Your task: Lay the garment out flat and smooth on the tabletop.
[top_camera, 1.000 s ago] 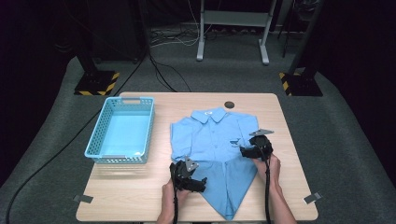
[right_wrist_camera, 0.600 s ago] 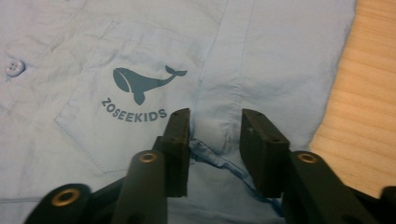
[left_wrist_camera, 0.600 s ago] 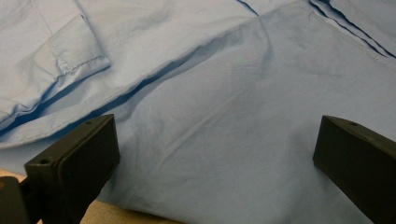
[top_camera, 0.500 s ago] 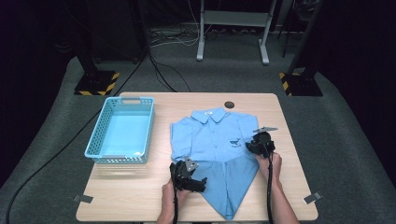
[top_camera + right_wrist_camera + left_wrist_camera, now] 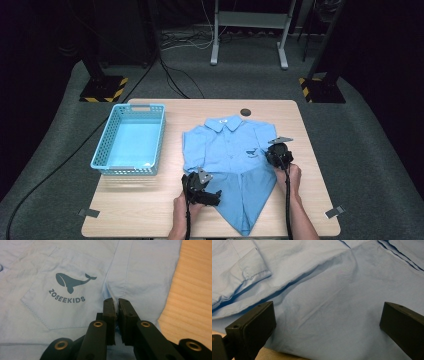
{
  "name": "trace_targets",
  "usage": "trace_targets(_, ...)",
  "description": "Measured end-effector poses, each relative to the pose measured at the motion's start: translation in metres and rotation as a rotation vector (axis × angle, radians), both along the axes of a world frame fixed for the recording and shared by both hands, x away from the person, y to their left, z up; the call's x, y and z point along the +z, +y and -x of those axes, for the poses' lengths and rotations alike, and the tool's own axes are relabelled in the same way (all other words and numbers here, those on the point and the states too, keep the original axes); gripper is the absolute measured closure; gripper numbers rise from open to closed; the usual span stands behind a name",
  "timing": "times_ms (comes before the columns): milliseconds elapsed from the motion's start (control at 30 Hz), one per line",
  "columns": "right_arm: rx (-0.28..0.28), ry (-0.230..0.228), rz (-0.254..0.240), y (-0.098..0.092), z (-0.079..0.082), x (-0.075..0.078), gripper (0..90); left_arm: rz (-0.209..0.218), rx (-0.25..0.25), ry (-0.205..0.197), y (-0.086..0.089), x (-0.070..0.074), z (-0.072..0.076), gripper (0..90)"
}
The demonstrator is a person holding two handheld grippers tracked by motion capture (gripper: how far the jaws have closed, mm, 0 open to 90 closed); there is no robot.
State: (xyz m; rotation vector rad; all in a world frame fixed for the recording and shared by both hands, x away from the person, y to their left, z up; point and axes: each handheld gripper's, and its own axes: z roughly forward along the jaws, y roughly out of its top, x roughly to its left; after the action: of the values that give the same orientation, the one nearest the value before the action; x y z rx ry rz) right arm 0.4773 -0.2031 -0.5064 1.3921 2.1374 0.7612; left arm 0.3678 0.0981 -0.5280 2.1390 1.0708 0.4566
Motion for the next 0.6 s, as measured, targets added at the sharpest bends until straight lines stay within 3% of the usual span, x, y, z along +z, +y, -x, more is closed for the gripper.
trace_targets(400, -0.018, -0.071, 0.008, -0.015, 0.007, 0.018, 84.8, 0.0, 0.001, 0.0, 0.0, 0.0, 0.0, 0.2)
trace_targets(600, -0.044, -0.082, 0.005, -0.026, 0.01, 0.021, 84.8, -0.001, 0.0, 0.001, 0.0, 0.0, 0.0, 0.2)
